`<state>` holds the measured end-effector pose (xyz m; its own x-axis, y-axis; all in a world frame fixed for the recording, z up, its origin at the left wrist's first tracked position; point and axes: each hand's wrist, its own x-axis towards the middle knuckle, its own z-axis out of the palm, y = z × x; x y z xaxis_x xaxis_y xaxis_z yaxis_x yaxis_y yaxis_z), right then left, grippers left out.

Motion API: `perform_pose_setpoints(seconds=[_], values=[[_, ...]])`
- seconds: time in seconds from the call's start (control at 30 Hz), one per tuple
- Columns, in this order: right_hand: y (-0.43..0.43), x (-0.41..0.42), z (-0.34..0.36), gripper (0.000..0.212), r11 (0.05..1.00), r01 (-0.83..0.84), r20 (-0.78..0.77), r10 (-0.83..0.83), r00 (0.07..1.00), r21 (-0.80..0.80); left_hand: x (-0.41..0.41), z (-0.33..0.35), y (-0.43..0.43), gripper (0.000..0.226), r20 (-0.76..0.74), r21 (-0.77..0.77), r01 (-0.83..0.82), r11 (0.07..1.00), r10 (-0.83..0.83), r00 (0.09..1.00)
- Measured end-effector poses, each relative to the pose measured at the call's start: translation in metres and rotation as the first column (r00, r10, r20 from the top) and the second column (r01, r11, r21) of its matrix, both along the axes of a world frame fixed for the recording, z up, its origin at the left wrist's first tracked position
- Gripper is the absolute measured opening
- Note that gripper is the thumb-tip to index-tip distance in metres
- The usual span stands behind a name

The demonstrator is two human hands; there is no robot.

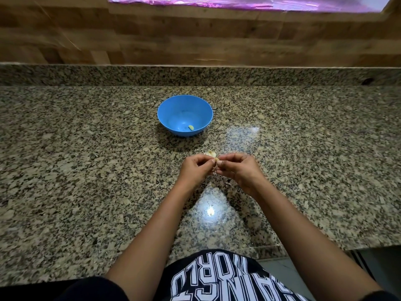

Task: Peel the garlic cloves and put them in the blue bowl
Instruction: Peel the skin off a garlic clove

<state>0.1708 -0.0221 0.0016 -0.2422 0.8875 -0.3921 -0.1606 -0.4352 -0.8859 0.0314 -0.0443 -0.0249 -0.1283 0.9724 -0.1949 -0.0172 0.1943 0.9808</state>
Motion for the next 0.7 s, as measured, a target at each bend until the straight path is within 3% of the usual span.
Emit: perform_pose_setpoints(seconds=[0.1,0.2,0.43,0.6,0.7], values=[[0.002,0.000,-0.002,0.013,1.000,-0.027,-0.005,0.027,1.000,-0.002,0.000,-0.001,0.000,0.008,-0.028,-0.004,-0.012,1.000,0.012,1.000],[0.002,-0.002,-0.003,0.016,0.999,-0.051,0.009,0.051,0.999,-0.002,0.000,-0.002,0.000,0.008,-0.152,-0.004,-0.028,1.000,0.028,0.988],[0.003,-0.002,-0.008,0.006,0.996,0.086,-0.027,-0.087,0.996,-0.033,-0.005,-0.006,-0.003,0.004,-0.362,-0.016,-0.079,0.997,0.068,0.930],[0.003,0.003,-0.009,0.007,0.999,0.047,0.014,-0.047,0.999,-0.019,-0.005,-0.007,-0.005,0.013,-0.503,-0.034,-0.040,0.999,0.018,0.864],[0.002,0.002,-0.011,0.009,0.999,0.035,0.032,-0.035,0.999,-0.009,-0.004,-0.006,-0.005,0.011,-0.515,-0.036,-0.033,0.999,0.010,0.857]])
